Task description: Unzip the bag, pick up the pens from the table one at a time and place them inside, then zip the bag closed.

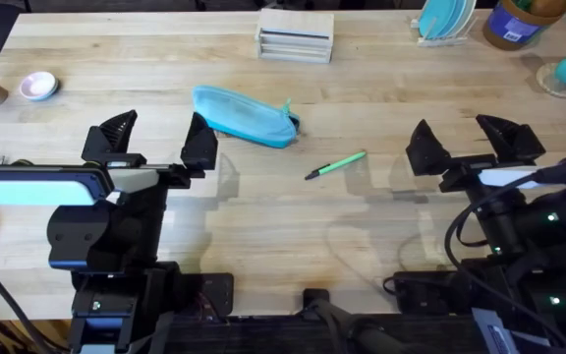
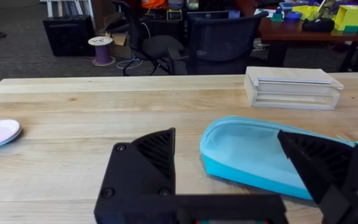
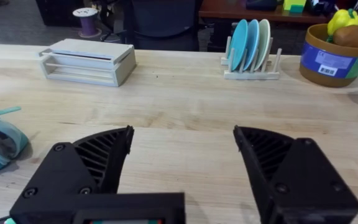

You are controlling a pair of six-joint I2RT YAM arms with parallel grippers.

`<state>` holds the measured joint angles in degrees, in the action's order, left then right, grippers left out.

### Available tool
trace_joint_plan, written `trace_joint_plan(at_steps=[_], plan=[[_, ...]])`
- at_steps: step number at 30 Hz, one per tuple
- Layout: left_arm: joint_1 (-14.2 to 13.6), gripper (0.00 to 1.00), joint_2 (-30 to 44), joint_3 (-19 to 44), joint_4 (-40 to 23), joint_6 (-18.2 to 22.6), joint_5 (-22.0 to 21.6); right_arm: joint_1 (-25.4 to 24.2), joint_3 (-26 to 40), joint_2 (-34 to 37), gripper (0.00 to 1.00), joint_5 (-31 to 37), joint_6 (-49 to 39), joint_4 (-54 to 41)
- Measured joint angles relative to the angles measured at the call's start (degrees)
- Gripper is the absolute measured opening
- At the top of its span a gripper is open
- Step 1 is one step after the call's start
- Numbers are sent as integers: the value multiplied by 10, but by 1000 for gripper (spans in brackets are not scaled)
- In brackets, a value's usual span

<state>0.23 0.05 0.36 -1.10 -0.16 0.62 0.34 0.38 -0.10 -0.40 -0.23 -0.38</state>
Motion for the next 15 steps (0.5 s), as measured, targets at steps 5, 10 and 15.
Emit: trace_joint_plan(at_steps=[5,10,15], plan=[[0,993,0,0,0,0,0,0,0,0,996,-2,0,0],[0,993,0,0,0,0,0,0,0,0,998,-3,0,-3],[0,993,0,0,-3,0,0,0,0,0,996,-3,0,0]])
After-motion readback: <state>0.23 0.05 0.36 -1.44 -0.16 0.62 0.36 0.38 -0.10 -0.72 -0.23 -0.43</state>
